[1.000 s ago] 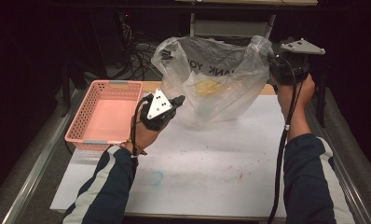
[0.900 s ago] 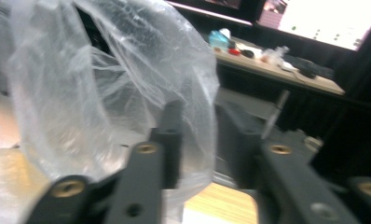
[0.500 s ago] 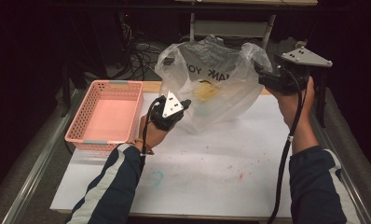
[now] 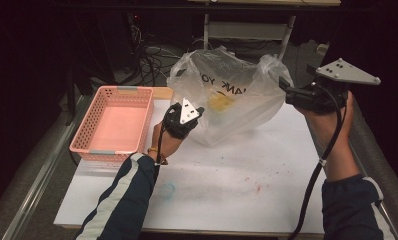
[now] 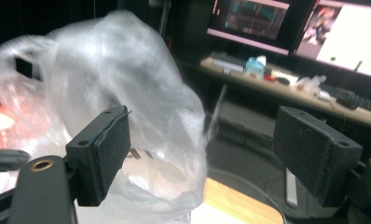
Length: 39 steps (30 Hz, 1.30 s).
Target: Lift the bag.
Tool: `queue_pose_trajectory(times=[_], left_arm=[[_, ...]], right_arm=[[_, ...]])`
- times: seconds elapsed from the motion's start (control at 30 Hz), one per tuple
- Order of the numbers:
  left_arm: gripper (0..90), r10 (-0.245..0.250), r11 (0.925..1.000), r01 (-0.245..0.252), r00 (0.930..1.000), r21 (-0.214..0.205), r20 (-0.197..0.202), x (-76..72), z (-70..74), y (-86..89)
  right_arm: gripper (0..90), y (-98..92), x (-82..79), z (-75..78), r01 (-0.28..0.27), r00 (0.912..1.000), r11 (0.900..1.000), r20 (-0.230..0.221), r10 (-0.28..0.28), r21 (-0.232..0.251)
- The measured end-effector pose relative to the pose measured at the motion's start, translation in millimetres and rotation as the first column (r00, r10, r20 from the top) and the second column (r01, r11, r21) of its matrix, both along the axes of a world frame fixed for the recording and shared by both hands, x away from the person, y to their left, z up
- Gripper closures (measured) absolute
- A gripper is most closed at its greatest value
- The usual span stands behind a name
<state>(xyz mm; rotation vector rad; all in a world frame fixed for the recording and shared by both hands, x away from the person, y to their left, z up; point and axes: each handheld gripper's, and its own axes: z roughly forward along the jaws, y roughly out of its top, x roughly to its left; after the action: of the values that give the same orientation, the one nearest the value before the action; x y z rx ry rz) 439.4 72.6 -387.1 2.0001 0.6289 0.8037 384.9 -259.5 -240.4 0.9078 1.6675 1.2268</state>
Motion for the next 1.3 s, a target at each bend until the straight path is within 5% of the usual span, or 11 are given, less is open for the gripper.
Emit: queue_pose_trajectory(times=[0.23,0.4,0.63,0.97,1.3], left_arm=[[88.0,0.02,0.9998,-0.02,0.9997,0.008,-0.014,7.8,-6.3,-0.7],[88.0,0.037,0.9993,-0.037,0.9992,0.003,-0.015,9.6,-5.7,3.8],[87.7,0.033,0.9995,-0.033,0.9994,0.002,-0.007,6.8,-2.8,12.5],[63.3,0.025,0.9993,-0.024,0.9992,-0.029,0.03,-12.5,5.1,38.9],[52.4,0.02,0.9996,-0.018,0.9977,-0.024,0.064,-25.8,5.2,57.2]], right_arm=[[19.2,-1.6,-20.8,-9.3,-0.066,0.9978,0.9969,0.01,0.066,0.044],[17.9,-1.5,-30.7,-37.7,-0.094,0.9954,0.9956,-0.018,0.094,0.006],[17.3,-6.9,-33.1,-72.7,-0.097,0.9932,0.9951,-0.062,0.098,0.019],[19.0,-9.5,-31.7,-107.0,-0.11,0.9883,0.9939,-0.106,0.109,-0.006],[19.0,-17.3,-36.6,-112.9,-0.109,0.9903,0.994,-0.087,0.108,-0.008]])
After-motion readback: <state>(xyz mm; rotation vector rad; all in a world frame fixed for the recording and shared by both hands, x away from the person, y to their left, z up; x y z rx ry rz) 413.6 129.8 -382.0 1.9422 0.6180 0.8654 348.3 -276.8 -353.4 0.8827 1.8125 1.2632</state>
